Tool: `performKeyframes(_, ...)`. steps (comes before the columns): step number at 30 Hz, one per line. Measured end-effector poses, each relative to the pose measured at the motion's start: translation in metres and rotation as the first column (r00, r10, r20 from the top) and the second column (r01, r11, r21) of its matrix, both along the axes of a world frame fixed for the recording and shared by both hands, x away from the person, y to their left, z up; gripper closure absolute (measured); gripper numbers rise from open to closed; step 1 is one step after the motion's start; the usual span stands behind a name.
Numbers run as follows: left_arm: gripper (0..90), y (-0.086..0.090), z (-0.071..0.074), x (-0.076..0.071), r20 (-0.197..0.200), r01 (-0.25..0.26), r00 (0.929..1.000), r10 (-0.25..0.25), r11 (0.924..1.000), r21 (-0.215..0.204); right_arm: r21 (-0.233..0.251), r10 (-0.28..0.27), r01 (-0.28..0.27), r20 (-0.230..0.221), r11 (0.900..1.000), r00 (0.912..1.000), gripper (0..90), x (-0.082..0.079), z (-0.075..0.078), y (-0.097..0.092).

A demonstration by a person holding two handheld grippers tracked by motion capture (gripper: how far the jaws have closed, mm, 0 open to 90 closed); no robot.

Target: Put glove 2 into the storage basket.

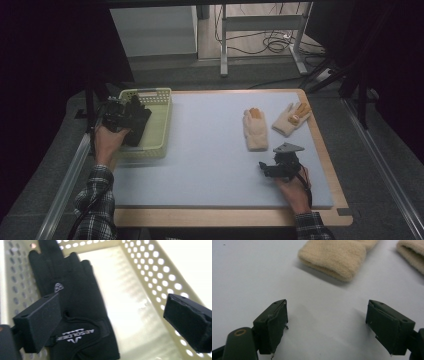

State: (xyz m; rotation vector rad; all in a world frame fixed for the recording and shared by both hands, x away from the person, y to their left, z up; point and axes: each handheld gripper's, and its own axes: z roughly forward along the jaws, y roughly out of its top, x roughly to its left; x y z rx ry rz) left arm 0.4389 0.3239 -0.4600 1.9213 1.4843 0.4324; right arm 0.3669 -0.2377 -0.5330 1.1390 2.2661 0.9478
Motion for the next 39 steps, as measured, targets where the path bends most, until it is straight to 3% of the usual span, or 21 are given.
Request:
performKeyframes(4,0.9,-0.009,0.004,-0.007,0.016,0.045,0.9989,-0.045,0.999,0.009,-0.001,0.0,0.0,0.002,1.0,1.0,17.3,0.0,0.0,0.0)
performKeyframes(9,0.0,-0.022,0.012,-0.016,0.065,0.102,0.993,-0.099,0.9937,-0.045,0.003,0.0,0.0,-0.003,1.0,1.0,17.3,0.001,0.0,0.0)
performKeyframes(14,0.0,-0.04,0.017,-0.026,0.09,0.156,0.984,-0.154,0.9877,-0.013,0.003,0.001,-0.001,-0.006,1.0,1.0,17.3,0.001,0.0,-0.001)
performKeyframes(19,0.0,-0.056,0.019,-0.034,0.11,0.196,0.9748,-0.194,0.9805,-0.011,0.003,-0.002,0.002,-0.008,1.0,1.0,16.9,0.001,0.0,-0.001)
performKeyframes(28,0.0,-0.094,0.02,-0.049,0.136,0.316,0.9396,-0.314,0.9488,0.008,0.003,-0.002,0.002,-0.008,1.0,1.0,16.7,0.001,0.0,-0.001)
performKeyframes(39,0.0,-0.137,0.011,-0.066,0.171,0.393,0.9033,-0.393,0.9188,0.039,0.002,-0.001,0.001,-0.008,1.0,1.0,16.7,0.001,0.0,-0.001)
